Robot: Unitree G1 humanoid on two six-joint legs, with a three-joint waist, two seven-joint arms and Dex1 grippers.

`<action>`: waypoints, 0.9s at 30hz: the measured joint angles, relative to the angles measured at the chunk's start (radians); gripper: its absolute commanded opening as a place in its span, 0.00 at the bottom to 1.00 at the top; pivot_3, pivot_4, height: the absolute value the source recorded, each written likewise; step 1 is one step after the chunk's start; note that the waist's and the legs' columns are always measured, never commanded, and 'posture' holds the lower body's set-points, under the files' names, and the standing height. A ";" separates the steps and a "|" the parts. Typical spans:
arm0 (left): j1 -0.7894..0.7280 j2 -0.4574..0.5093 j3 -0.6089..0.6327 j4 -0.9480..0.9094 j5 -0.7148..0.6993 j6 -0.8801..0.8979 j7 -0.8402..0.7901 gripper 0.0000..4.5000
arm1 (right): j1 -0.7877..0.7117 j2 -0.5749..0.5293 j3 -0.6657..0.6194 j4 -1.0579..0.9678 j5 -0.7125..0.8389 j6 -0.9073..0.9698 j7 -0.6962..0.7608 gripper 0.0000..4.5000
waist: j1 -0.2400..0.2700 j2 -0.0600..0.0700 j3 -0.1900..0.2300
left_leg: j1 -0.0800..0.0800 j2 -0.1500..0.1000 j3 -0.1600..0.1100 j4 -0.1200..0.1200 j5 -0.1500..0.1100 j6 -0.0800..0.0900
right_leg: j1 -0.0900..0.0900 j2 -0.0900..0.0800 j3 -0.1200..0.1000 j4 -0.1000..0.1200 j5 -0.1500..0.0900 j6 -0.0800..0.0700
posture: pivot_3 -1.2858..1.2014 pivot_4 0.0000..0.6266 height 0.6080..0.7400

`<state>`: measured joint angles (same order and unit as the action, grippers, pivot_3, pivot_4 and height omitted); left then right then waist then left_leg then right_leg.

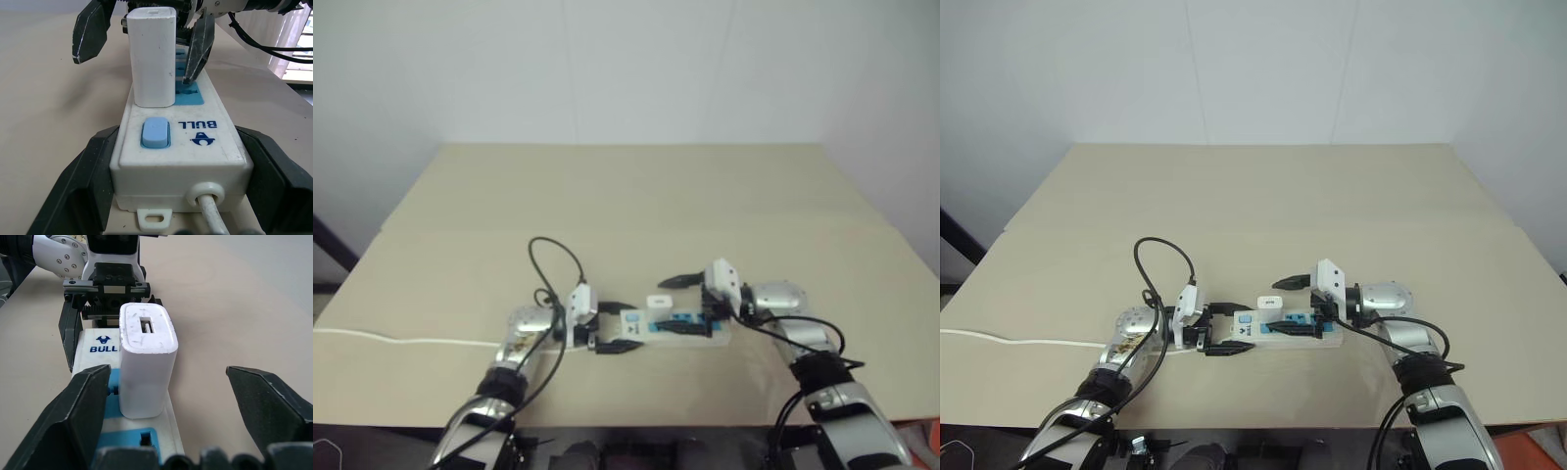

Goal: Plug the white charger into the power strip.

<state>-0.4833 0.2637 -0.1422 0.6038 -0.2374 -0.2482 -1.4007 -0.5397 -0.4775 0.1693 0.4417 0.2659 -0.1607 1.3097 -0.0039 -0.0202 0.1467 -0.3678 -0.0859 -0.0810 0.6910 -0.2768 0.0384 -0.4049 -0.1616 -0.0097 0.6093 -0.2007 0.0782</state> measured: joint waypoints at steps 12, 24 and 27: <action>0.027 0.016 0.005 -0.076 -0.047 0.063 -0.028 0.99 | 0.060 -0.034 -0.036 -0.128 0.036 0.152 -0.014 1.00 | 0.001 0.000 0.001 | -0.006 0.000 0.000 -0.003 0.000 0.000 | -0.008 0.000 0.001 0.000 0.000 0.000 | 0.52 0.24 1.00; 0.187 0.360 0.187 -0.332 -0.216 0.250 -0.113 0.99 | 0.345 -0.377 -0.274 -0.506 0.158 0.421 -0.050 1.00 | 0.000 0.005 0.017 | -0.017 0.002 0.001 -0.005 0.002 -0.002 | -0.020 0.000 0.001 0.001 0.000 -0.002 | 0.52 0.24 1.00; 0.204 0.370 0.201 -0.332 -0.230 0.253 -0.122 0.99 | 0.360 -0.412 -0.319 -0.574 0.208 0.484 -0.052 1.00 | 0.005 0.004 0.018 | -0.017 0.004 0.001 -0.005 0.002 -0.003 | -0.019 0.001 0.000 0.001 0.001 -0.003 | 0.52 0.24 1.00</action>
<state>-0.2794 0.6341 0.0586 0.2720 -0.4679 0.0045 -1.5223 -0.1798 -0.8897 -0.1500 -0.1319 0.4742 0.3236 1.2577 0.0013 -0.0164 0.1651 -0.3843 -0.0817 -0.0799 0.6864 -0.2746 0.0357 -0.4240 -0.1610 -0.0098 0.6104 -0.1999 0.0749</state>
